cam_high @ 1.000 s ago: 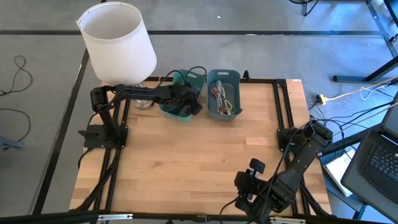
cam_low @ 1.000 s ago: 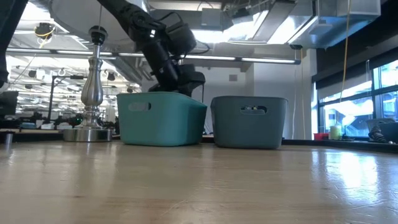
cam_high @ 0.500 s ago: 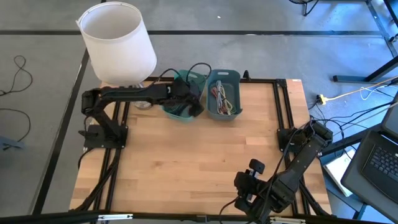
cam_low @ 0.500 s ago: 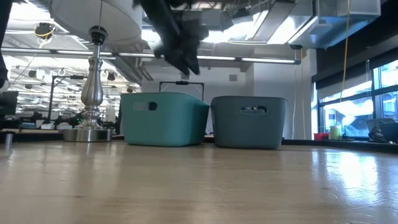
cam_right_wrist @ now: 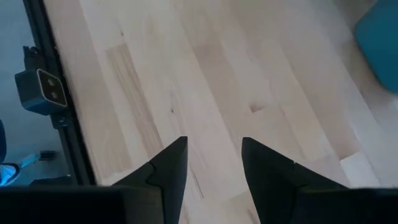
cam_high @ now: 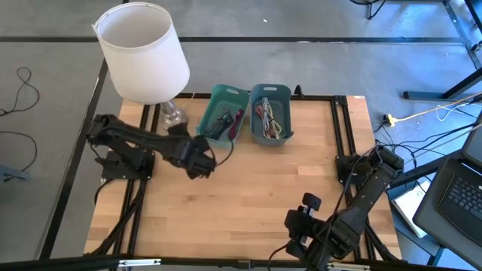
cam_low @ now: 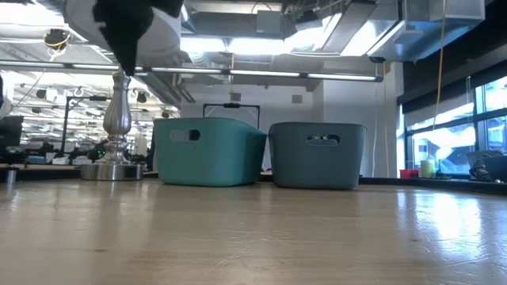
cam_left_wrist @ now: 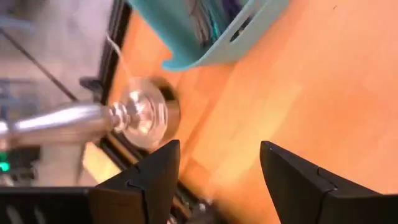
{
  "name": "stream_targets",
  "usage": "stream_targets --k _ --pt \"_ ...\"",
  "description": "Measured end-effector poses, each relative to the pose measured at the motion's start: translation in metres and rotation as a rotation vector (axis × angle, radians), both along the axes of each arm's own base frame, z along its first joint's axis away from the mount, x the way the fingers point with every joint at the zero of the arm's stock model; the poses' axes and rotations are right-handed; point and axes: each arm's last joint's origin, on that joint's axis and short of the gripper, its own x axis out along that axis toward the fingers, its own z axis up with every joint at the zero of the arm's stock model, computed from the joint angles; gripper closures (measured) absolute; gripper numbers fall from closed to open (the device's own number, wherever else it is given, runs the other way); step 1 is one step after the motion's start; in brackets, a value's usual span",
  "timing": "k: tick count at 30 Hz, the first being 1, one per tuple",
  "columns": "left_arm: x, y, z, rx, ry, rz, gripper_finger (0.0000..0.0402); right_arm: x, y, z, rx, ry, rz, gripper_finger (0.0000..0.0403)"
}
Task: Pick and place USB-C Cables
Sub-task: Adjust the green bin on the table
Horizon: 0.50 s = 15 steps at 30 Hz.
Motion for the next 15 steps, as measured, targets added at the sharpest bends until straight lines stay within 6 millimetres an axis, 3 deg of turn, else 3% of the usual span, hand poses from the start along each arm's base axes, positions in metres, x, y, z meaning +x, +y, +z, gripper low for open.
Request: stream_targets --k 6,15 --pt "-0.010 -0.019 -0.044 0.011 0.117 -0.217 0.0186 0.001 0.001 0.000 -0.014 -0.015 0.015 0.0248" --pt "-0.046 0.010 -0.109 0.111 0.315 -0.042 0.0209 -0.001 0.004 0.001 -0.004 -0.025 0.033 0.0248"
